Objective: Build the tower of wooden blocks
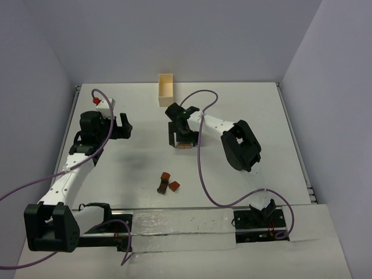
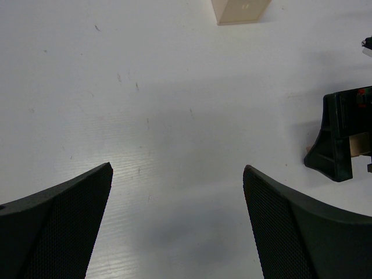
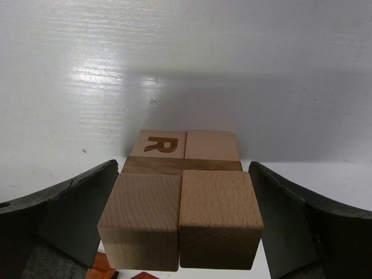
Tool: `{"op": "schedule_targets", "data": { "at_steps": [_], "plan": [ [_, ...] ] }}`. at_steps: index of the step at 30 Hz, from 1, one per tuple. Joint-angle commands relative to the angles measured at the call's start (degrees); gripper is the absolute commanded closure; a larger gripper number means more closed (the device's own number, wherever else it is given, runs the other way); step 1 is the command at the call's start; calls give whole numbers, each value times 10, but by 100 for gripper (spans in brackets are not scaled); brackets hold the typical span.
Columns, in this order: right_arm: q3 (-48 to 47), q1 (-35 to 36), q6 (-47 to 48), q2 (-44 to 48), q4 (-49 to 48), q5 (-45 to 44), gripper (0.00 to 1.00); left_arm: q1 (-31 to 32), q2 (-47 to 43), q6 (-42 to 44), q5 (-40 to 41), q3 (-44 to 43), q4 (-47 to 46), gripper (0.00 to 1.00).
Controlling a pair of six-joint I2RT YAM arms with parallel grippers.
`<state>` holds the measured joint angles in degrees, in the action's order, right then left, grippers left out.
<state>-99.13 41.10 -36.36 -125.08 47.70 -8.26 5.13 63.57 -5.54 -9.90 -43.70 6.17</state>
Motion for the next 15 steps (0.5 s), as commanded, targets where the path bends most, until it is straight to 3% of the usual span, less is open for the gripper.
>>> {"op": "schedule_targets", "data": {
  "at_steps": [1, 15],
  "plan": [
    [1, 0, -3, 25, -4, -4, 0, -4, 2, -2, -13, -14, -29, 1],
    [7, 10, 11, 86, -9, -43, 0, -4, -7, -7, -16, -17, -24, 1]
  ]
}}
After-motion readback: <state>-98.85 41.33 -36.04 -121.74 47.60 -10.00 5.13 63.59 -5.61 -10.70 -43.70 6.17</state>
